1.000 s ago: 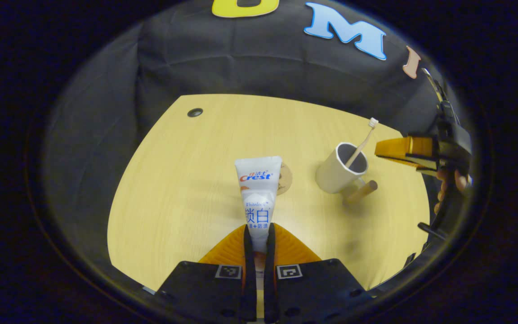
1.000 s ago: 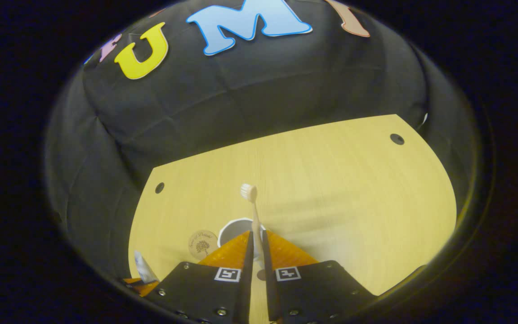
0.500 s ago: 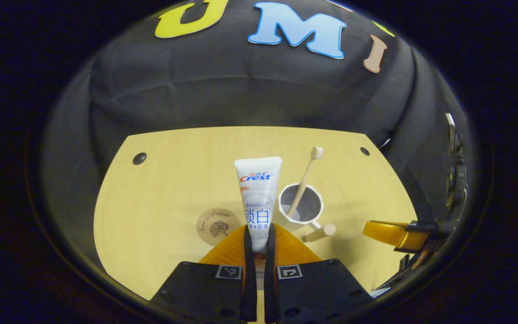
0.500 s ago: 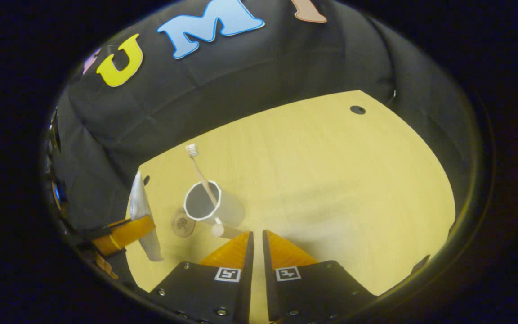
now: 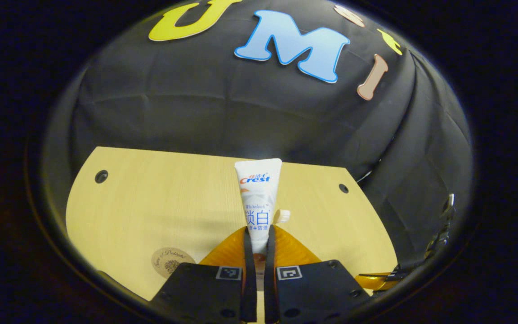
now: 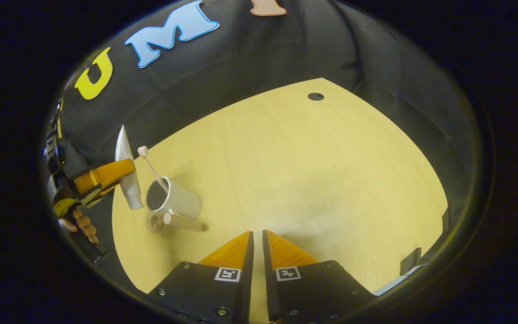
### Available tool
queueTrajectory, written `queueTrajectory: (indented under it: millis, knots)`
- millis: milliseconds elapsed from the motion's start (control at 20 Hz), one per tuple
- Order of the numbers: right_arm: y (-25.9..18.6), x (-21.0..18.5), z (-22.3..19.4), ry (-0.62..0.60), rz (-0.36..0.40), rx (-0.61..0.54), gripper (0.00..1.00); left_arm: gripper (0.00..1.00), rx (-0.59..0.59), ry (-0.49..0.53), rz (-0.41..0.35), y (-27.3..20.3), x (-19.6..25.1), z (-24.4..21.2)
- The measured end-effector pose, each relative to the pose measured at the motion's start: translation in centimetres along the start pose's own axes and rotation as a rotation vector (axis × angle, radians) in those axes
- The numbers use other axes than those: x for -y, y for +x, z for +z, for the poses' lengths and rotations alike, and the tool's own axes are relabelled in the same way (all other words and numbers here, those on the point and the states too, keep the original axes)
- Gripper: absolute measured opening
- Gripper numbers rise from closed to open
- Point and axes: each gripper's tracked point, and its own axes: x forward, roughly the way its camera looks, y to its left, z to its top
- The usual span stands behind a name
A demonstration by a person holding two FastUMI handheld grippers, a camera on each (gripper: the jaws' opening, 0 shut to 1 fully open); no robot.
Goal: Put the toothbrush and toothpaste on the desktop into the cup, then pick up the cup and place it on the coaster on the desktop.
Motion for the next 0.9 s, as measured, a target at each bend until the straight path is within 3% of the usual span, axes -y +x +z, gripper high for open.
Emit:
queueTrajectory:
  millis: [400, 550, 650, 700, 800, 900]
  knots:
    - [-0.1, 4.0, 0.3, 0.030, -0.035, -0.021, 0.14, 0.14, 0.009, -0.044, 0.077, 2.8, -0.3, -1.1]
    - [-0.1, 4.2, 0.8, 0.037, -0.028, -0.024, 0.13, 0.19, 0.002, -0.060, 0.071, 3.2, 0.3, -1.4]
    - [-0.1, 4.0, 1.0, 0.033, -0.020, -0.022, 0.13, 0.26, 0.001, -0.089, 0.054, 3.3, 0.7, -1.7]
    - [-0.2, 3.8, 1.0, 0.029, -0.013, -0.023, 0.13, 0.49, 0.003, -0.095, 0.062, 2.9, 0.5, -1.6]
    - [-0.1, 3.3, 1.0, 0.016, 0.002, -0.026, 0.14, 0.56, 0.010, -0.111, 0.071, 2.3, 0.2, -1.6]
    - [0.0, 2.4, 1.0, 0.001, 0.019, -0.030, 0.14, 0.71, 0.018, -0.129, 0.063, 1.5, 0.3, -1.4]
